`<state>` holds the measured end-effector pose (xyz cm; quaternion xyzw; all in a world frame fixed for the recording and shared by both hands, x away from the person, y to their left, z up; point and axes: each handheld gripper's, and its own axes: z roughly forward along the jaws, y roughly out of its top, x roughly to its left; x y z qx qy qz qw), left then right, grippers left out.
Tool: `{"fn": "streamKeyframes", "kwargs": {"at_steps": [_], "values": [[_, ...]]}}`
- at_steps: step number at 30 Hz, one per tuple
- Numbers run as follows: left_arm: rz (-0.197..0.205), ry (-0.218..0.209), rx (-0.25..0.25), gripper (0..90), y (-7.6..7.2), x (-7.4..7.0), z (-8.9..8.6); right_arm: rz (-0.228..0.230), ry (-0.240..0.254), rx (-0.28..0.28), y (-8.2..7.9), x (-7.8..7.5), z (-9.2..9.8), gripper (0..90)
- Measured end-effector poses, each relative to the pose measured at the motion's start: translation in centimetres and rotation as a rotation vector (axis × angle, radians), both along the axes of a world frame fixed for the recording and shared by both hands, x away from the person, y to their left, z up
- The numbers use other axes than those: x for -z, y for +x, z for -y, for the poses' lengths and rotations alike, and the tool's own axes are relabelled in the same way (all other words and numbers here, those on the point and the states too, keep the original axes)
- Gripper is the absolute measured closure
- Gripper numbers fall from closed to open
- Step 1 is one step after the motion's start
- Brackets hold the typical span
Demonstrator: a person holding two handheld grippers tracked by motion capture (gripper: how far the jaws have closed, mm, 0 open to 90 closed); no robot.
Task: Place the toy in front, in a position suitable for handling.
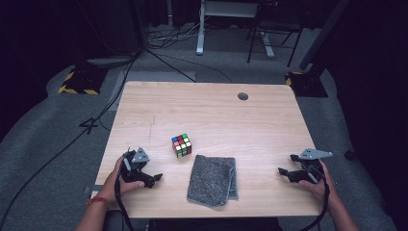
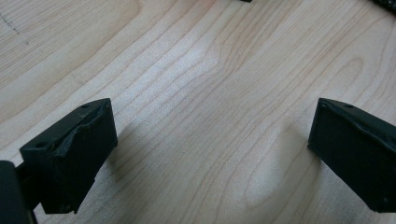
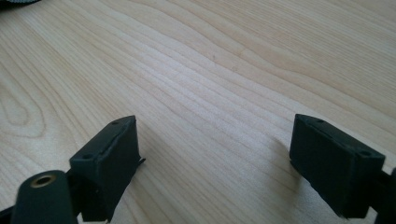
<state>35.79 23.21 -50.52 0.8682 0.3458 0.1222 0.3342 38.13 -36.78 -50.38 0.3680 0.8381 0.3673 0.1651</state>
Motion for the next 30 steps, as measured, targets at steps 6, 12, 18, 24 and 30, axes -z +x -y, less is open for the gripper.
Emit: {"fn": "streamKeyframes", "kwargs": {"at_steps": [6, 12, 18, 24, 30], "values": [[0.0, 0.002, -0.006, 1.7, -0.1, 0.0, 0.0, 0.0, -0.003, 0.006, 0.0, 0.0, 0.0, 15.8], [0.001, 0.004, -0.005, 1.7, -0.1, 0.0, 0.0, -0.016, -0.017, -0.004, 0.2, -0.2, -0.2, 15.7], [0.0, 0.001, -0.011, 1.7, -0.1, 0.0, 0.0, -0.038, -0.041, -0.001, 0.4, -0.5, -0.4, 16.3], [0.0, 0.001, -0.011, 1.7, -0.1, 0.0, 0.0, -0.026, -0.038, -0.031, 0.5, -0.8, -0.9, 16.6], [0.0, 0.002, -0.012, 1.7, -0.2, 0.0, 0.0, -0.001, -0.011, -0.113, 0.1, -2.6, -2.7, 19.6]]}}
